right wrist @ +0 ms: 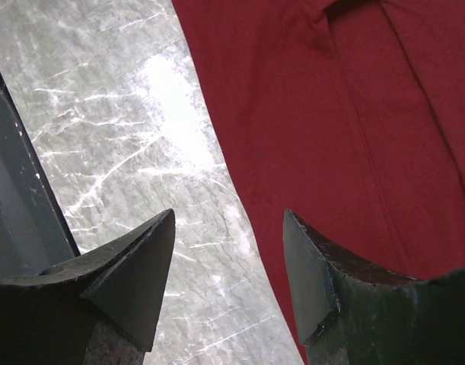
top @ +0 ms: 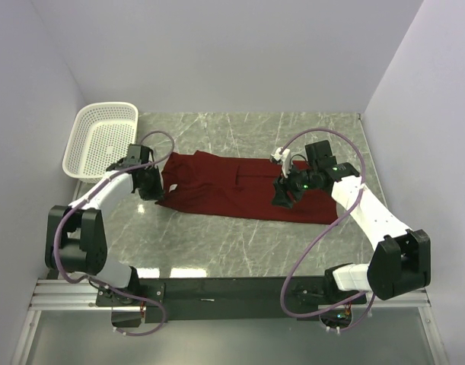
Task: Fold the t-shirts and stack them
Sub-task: Fold the tshirt
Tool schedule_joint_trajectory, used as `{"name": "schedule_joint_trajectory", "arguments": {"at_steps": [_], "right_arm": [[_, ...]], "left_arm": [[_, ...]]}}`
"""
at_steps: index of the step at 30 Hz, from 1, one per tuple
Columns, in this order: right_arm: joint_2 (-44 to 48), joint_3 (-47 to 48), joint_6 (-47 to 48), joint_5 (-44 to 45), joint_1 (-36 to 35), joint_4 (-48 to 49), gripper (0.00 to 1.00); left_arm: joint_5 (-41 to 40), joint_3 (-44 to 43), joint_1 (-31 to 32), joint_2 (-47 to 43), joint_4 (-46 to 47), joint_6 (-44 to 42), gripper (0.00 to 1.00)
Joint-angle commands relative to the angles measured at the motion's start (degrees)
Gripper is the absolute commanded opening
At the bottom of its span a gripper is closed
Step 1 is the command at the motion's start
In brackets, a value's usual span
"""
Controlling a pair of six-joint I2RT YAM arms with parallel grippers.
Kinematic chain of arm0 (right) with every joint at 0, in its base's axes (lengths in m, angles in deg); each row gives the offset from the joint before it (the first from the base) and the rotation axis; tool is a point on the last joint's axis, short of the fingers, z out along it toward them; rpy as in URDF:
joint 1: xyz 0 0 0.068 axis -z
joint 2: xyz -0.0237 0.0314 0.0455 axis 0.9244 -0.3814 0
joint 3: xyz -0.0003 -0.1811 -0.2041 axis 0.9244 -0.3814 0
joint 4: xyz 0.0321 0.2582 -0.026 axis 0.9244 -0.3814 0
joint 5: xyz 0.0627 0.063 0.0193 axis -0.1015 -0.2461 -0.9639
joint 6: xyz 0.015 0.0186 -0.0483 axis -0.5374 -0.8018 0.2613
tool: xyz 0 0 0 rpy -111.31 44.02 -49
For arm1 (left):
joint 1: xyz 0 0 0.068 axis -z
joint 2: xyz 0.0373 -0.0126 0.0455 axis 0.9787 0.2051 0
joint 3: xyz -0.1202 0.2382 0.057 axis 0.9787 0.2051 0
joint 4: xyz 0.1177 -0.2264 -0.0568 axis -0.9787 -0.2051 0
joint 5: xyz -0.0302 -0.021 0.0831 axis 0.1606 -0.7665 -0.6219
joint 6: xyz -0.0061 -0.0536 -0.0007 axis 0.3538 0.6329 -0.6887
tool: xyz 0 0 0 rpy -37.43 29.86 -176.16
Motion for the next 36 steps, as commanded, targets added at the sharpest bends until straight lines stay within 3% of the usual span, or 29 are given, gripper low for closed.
{"name": "schedule_joint_trajectory", "arguments": {"at_steps": [1, 15, 22, 25, 30, 32, 36], "right_arm": [[0.5, 0.6, 0.0, -0.6, 0.6, -0.2, 0.65], [0.4, 0.5, 0.5, 0.4, 1.3, -0.5, 0.65], [0.0, 0.6, 0.3, 1.9, 1.6, -0.4, 0.65], [0.0, 0.8, 0.3, 2.1, 1.8, -0.5, 0.65], [0.0, 0.9, 0.1, 2.2, 2.4, -0.2, 0.65], [0.0, 1.1, -0.4, 1.9, 2.4, -0.2, 0.65], [0.5, 1.1, -0.6, 1.8, 2.8, 0.0, 0.65]], "left_arm": [[1.0, 1.8, -0.2, -2.1, -3.0, 2.5, 0.04], [-6.2, 1.8, -0.4, 0.6, -6.1, 7.3, 0.01], [-13.1, 0.3, -1.0, 2.7, -6.8, 7.3, 0.4], [-13.8, -0.6, -1.0, 1.9, -7.8, 7.0, 0.49], [-10.7, -1.4, -1.0, -5.9, -6.6, 5.7, 0.55], [-2.8, -2.3, -1.0, -9.8, 0.1, 5.7, 0.6], [-0.5, -6.4, -1.0, -3.8, 2.8, 7.0, 0.59]]}}
